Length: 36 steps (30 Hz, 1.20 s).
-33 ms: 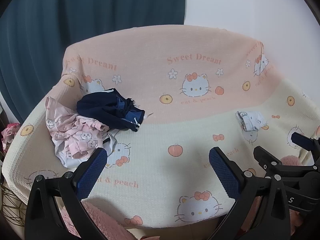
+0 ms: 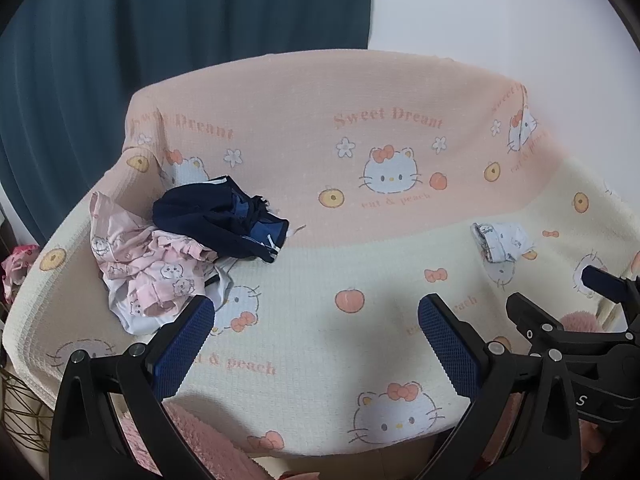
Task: Fold clothes
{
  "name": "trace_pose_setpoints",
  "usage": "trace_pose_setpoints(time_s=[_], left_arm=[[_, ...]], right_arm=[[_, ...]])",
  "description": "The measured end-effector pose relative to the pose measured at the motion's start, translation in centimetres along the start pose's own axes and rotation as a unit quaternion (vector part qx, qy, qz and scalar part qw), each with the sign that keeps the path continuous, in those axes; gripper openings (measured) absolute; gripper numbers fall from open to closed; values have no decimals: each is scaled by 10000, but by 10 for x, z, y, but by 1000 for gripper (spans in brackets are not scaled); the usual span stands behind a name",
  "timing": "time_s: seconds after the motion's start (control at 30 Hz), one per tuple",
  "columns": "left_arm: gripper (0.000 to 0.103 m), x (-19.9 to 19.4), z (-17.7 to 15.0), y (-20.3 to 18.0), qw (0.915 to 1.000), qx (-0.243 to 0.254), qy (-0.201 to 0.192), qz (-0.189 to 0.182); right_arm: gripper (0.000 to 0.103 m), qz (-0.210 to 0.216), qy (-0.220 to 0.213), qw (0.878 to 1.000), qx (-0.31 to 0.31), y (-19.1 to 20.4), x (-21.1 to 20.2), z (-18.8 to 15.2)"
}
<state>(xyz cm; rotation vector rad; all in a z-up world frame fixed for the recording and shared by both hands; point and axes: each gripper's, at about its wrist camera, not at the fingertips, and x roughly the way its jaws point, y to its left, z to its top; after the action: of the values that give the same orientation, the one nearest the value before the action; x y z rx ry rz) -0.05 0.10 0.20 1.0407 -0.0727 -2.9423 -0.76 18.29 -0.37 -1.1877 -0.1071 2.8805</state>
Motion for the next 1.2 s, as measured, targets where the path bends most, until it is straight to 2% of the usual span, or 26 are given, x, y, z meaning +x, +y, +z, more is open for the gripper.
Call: trace_pose_setpoints(time_s=[0.27,0.5,0.73,0.83,0.9,1.0,1.03,1.07,1.1,1.13,1.17,1.2], left_arm=[[103,5,-3,1,9999,-84,56,-105],[103,15,-11,10,9962,-447,350,-654],[103,43,-37,24,9912,-818,707,-760],[103,56,-46,38,9875,-1072,809,-829],[103,61,-47,50,9874,-1229,765,-647],[98,67,-48,74,9869,-1434,694,-250],[94,71,-48,84,9861,-1505,699,-128],[89,74,-48,94,9850,-1576,705,-6],[87,78,-48,104,9837,-1647,712,115],[80,81,-49,114,9819,-1739,723,209],[71,86,-49,125,9796,-1841,733,325],[68,90,-49,137,9771,-1944,742,442]], right_arm=[[103,56,4,10000,31,-4,0,-1],[103,123,-13,9999,-40,1,-2,0],[103,140,-65,9996,-241,11,9,-6],[103,348,-20,9989,-301,25,20,-5],[101,680,20,9966,-460,39,27,1],[92,1143,98,9896,-872,72,42,16],[84,1275,137,9869,-979,84,47,20],[70,1412,224,9836,-1098,98,55,26],[63,1548,310,9801,-1201,110,62,31],[57,1649,368,9774,-1274,120,68,34],[57,1735,420,9748,-1341,131,75,37],[57,1810,463,9720,-1425,145,83,40]])
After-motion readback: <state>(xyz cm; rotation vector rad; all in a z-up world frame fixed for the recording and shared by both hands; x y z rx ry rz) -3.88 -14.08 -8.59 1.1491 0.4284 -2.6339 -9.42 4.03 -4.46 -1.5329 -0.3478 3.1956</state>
